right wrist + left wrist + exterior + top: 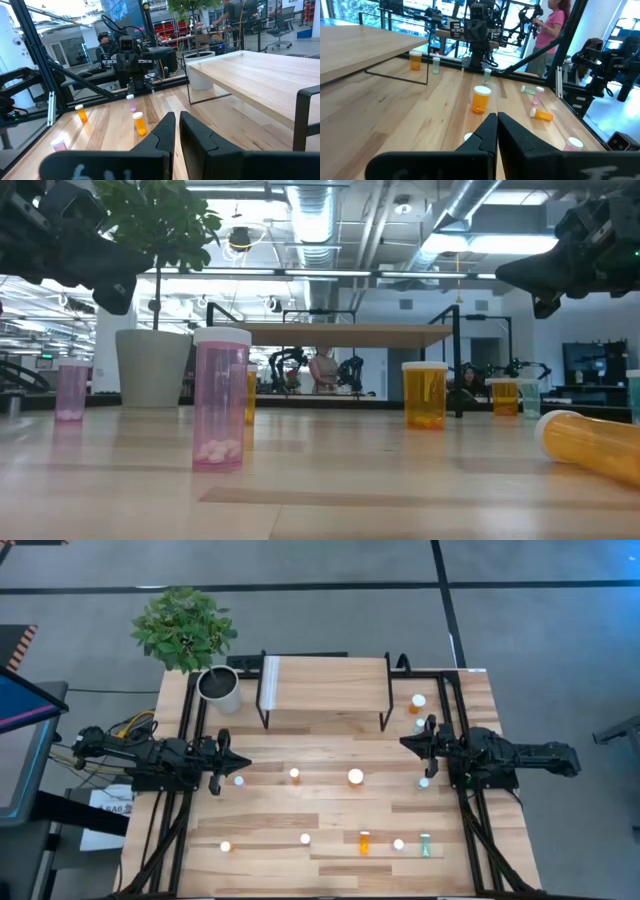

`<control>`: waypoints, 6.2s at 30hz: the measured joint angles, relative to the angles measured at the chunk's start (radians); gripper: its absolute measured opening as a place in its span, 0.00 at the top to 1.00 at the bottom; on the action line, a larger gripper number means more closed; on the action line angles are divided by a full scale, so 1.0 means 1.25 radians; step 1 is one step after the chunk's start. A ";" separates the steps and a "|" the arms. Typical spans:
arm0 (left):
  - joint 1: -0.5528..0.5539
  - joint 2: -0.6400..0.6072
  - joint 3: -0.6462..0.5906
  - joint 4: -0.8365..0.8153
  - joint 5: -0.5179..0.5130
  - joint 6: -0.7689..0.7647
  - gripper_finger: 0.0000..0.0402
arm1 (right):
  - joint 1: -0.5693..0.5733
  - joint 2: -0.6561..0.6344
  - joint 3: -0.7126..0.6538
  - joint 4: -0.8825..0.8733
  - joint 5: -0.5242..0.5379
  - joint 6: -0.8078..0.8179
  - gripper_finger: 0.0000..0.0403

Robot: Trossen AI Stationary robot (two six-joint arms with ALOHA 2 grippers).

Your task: Pick and place medicine bottles onto shelf by color

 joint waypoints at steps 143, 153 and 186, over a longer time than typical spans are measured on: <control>0.000 0.000 0.049 0.009 -0.282 -0.024 1.00 | 0.000 0.000 0.000 0.000 0.000 0.000 0.87; 0.000 0.025 0.182 -0.181 -0.247 -0.002 1.00 | 0.000 0.000 0.000 0.000 0.000 0.000 0.87; 0.000 0.517 0.435 -0.382 -0.203 0.002 1.00 | 0.000 0.000 0.000 0.000 0.000 0.000 0.87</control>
